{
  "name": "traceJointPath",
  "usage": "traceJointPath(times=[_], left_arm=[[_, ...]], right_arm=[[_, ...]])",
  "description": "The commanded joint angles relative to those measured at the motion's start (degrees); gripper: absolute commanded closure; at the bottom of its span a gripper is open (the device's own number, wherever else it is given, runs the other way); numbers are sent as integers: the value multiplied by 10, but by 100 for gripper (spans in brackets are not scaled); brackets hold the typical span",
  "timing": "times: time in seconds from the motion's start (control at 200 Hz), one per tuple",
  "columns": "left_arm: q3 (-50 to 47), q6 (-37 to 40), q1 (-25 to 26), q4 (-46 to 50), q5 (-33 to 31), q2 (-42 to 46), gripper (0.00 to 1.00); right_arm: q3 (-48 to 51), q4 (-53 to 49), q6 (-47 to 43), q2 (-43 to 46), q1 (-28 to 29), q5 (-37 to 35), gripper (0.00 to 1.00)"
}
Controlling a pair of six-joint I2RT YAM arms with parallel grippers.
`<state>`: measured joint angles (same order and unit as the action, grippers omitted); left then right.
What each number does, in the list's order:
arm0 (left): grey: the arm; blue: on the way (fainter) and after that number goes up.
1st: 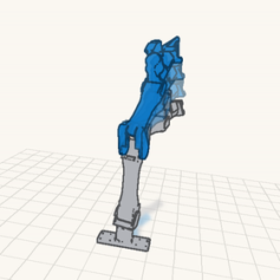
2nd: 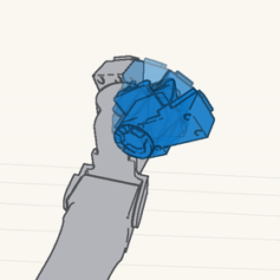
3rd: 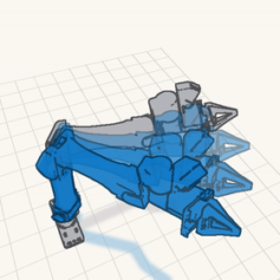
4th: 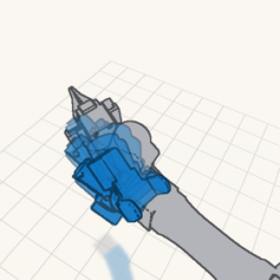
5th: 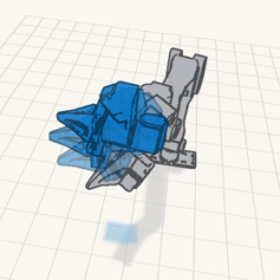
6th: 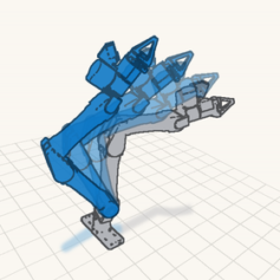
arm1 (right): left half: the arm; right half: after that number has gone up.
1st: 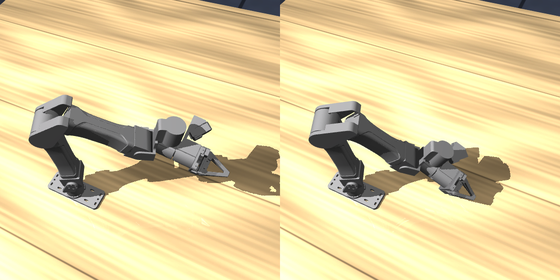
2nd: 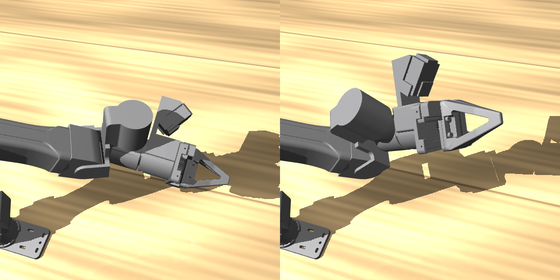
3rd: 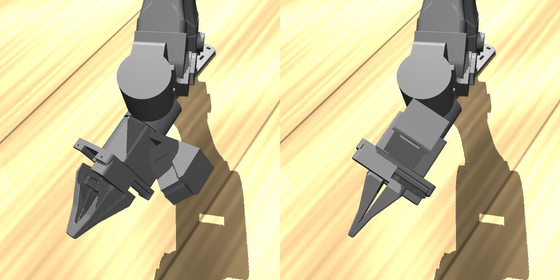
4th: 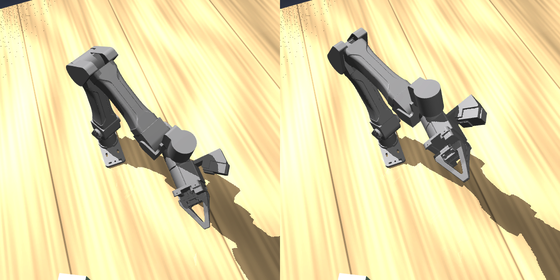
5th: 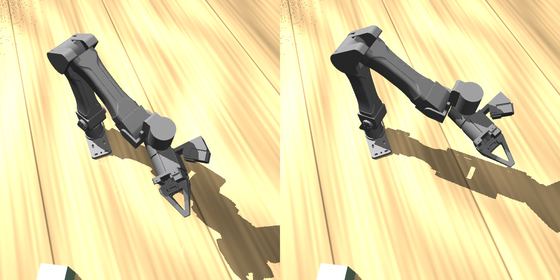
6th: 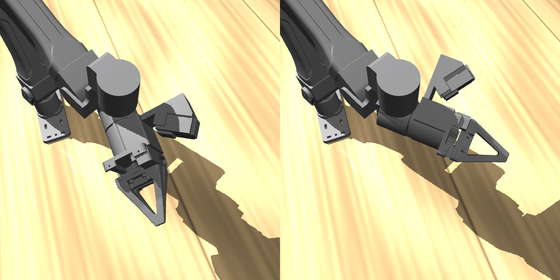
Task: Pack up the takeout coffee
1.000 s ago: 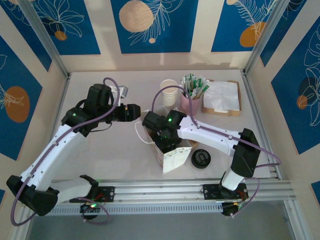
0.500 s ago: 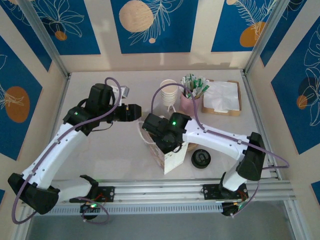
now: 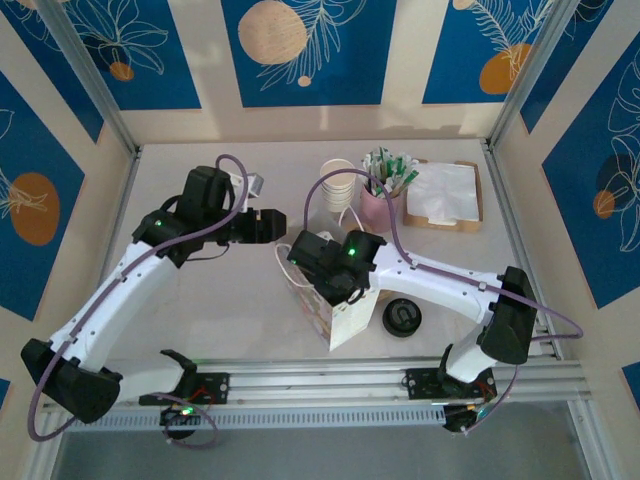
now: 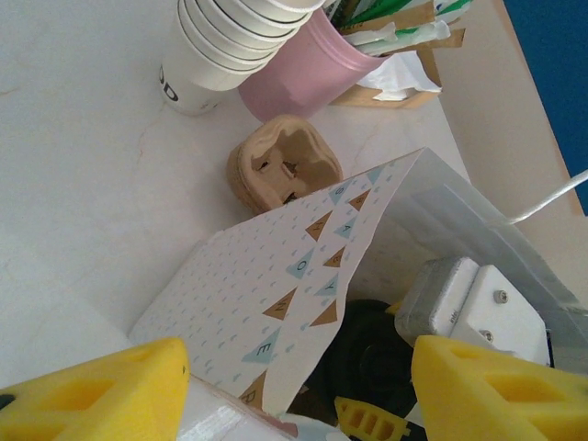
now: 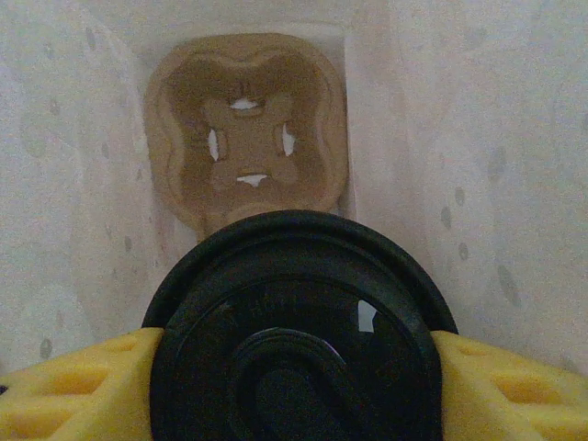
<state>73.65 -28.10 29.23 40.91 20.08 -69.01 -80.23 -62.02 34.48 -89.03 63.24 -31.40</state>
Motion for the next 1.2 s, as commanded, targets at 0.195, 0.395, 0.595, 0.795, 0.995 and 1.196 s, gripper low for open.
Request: traceJointPath(times=[0.195,0.395,0.595,0.795,0.995,1.196], left_arm=[[-1,9,-7,3,13,-6,35],[0,13,-7,9,6,-7,35],[2,21,-7,17,-1,-12,35],[1,23,-6,20,-1,-18,36],[-1,26,-6,23,2,-24,36],[0,27,-5,27,3,-28,36]], right_arm=[[3,-29,4,-18,11,5,68],[-8,-23,-5,34,17,7,69],[8,-15,-24,61,19,10,68],[34,-4,-28,55,17,17,68],[55,7,-22,44,18,20,69],[69,13,-20,30,24,23,69]])
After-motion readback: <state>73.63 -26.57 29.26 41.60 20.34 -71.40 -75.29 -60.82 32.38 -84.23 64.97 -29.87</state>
